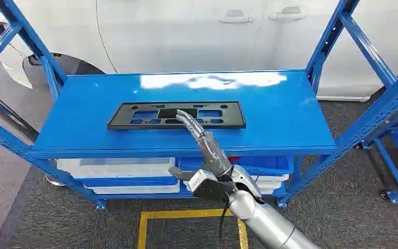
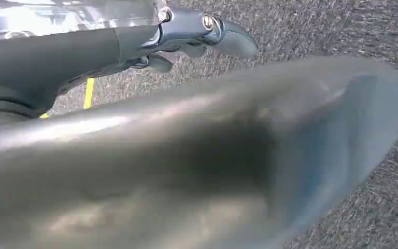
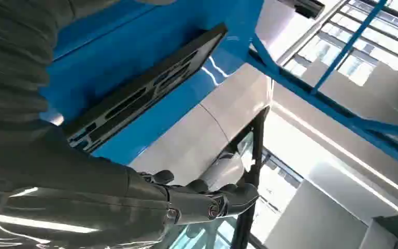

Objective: Take the parts from the cabinet and place them on the table.

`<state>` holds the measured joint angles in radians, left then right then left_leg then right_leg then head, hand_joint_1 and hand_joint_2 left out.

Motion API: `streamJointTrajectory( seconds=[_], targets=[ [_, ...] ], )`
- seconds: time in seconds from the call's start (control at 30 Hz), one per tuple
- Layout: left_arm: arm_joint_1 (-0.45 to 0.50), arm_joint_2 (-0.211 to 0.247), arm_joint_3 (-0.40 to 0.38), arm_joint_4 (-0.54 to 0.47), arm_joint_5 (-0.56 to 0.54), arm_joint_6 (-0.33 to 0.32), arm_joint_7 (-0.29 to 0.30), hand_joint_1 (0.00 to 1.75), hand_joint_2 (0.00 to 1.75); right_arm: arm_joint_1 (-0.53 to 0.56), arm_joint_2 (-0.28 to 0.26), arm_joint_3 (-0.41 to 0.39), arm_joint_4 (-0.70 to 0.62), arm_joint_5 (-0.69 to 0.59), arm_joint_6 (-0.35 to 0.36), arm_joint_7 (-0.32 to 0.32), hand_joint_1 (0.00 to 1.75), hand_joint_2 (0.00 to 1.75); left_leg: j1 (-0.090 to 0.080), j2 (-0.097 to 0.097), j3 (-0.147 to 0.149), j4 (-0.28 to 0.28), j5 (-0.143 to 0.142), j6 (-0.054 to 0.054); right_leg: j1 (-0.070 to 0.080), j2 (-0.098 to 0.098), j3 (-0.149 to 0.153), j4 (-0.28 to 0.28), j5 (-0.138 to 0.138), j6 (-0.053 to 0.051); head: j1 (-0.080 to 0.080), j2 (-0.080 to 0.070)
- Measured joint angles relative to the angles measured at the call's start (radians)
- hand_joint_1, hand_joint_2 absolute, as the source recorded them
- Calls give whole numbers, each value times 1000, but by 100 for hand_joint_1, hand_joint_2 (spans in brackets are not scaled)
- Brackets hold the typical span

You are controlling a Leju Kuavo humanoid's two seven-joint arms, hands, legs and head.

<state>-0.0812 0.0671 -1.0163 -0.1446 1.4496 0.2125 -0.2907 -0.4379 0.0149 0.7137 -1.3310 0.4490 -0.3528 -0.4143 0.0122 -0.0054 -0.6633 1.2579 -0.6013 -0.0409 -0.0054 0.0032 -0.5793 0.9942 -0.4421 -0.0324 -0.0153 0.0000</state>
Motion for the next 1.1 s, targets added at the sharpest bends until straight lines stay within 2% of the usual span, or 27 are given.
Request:
streamJointTrajectory(
  seconds=[0.03,0.07,0.1,0.17,0.2,0.23,0.33,0.37,0.4,0.43,0.5,0.53,0.57,0.6,0.67,0.7,0.73,0.77,0.83,0.9,0.93,1.0,1.03,1.07,1.1],
  targets=[
    [3,0,0,0,0,0,0,0,0,2,0,0,0,0,1,0,0,175,0,0,-39,56,-6,-2,0,0,5,0,-5,0,-1,0],
    [5,-1,0,0,0,-1,0,0,0,2,0,0,1,0,1,0,0,175,1,0,-50,56,17,-3,0,2,12,0,-10,1,-1,0],
    [5,-1,0,0,0,-1,0,0,0,2,0,0,1,0,2,0,0,175,1,0,-37,7,64,-2,0,3,20,0,-16,2,-1,0],
    [5,0,0,0,0,-2,-3,0,0,1,0,0,1,-1,3,0,0,175,1,0,34,-177,182,6,0,3,43,0,-30,7,-1,0],
    [6,0,0,0,0,-3,-3,0,0,0,0,0,1,-2,3,0,0,175,-1,0,56,-235,198,14,0,3,47,-1,-36,10,0,0],
    [4,0,0,0,1,-3,-5,0,0,0,0,0,1,-2,4,1,0,175,-8,0,69,-257,185,19,7,5,46,3,-40,17,-1,0],
    [6,0,0,0,1,-6,-11,0,0,-3,0,0,1,-2,5,2,0,175,-11,-1,67,-258,175,35,3,4,46,-4,-43,32,0,0],
    [5,0,0,0,1,-8,-14,0,0,-8,0,0,-2,-2,5,2,0,175,1,-1,77,-270,178,43,7,3,47,-1,-51,40,0,0],
    [4,0,-1,0,1,-9,-17,0,0,-12,-1,0,-3,-2,4,1,0,175,-1,-1,85,-275,176,47,4,2,44,21,-59,44,2,0],
    [3,0,-2,0,1,-9,-18,0,0,-18,-1,0,-4,-2,4,1,0,175,-1,1,90,-277,172,54,2,2,7,91,-92,46,7,0],
    [1,1,-2,0,1,-10,-18,0,0,-14,-2,0,-4,-2,3,2,0,175,-2,1,97,-276,164,61,-1,2,-92,261,-152,51,7,0],
    [0,2,-2,0,1,-10,-16,0,0,-11,-4,1,-4,-2,3,2,0,175,-2,0,101,-276,159,61,-2,2,-135,322,-160,53,7,0],
    [2,2,-3,0,1,-10,-15,0,0,-9,-5,2,-4,-2,2,2,0,175,-2,-1,106,-275,155,59,-3,2,-154,333,-145,54,7,0],
    [3,2,-3,0,1,-10,-14,0,0,-9,-5,4,-4,-1,0,0,0,175,-2,-1,115,-274,147,58,-5,2,-147,294,-102,53,7,0],
    [3,2,-3,0,1,-8,-14,0,0,-9,-5,7,-4,5,-4,-5,0,175,-2,-2,134,-270,131,53,-7,1,-82,121,8,47,7,0],
    [4,2,-3,0,1,-8,-15,0,0,-8,-5,9,-4,8,-8,-10,0,175,-2,-3,137,-269,122,48,-6,-1,-50,40,46,41,8,0],
    [2,2,-3,0,1,-8,-16,0,0,-7,-5,11,-5,10,-11,-13,0,175,-10,-4,139,-261,112,39,0,-2,-38,14,25,39,8,0],
    [2,2,-3,0,1,-7,-18,0,0,-6,-5,13,-5,14,-12,-13,0,175,-8,-4,140,-265,111,35,0,0,-39,20,24,37,6,0],
    [3,2,-4,0,1,-8,-18,0,0,-3,-5,15,-8,21,-12,-16,0,175,-5,-2,145,-271,105,23,4,4,-38,20,16,25,6,0],
    [-1,1,-5,0,1,-8,-20,0,0,-3,-3,17,-18,23,-13,-16,0,175,-2,0,161,-263,90,10,-5,4,-14,2,14,14,5,0],
    [-2,1,-5,0,1,-8,-20,0,0,-6,-3,19,-19,23,-13,-19,0,175,-2,0,139,-213,67,5,-6,2,-6,0,10,7,-2,0],
    [-1,2,-6,0,1,-8,-20,0,0,-2,-3,24,-19,24,-13,-19,0,175,0,0,39,-39,2,-4,-5,1,4,0,-1,2,-5,0],
    [1,2,-6,0,1,-8,-20,0,0,1,-3,24,-19,24,-13,-19,0,175,1,0,-2,22,-12,-6,-5,2,8,0,-6,2,-4,0],
    [5,2,-6,0,1,-8,-19,0,0,4,-3,26,-19,24,-13,-19,0,175,1,0,-36,57,-2,-7,-4,3,14,0,-11,2,-5,0],
    [7,2,-7,0,1,-8,-19,0,0,4,-3,29,-19,24,-13,-19,0,175,1,0,-40,33,36,-6,-4,5,23,0,-18,3,-5,0]
  ],
)
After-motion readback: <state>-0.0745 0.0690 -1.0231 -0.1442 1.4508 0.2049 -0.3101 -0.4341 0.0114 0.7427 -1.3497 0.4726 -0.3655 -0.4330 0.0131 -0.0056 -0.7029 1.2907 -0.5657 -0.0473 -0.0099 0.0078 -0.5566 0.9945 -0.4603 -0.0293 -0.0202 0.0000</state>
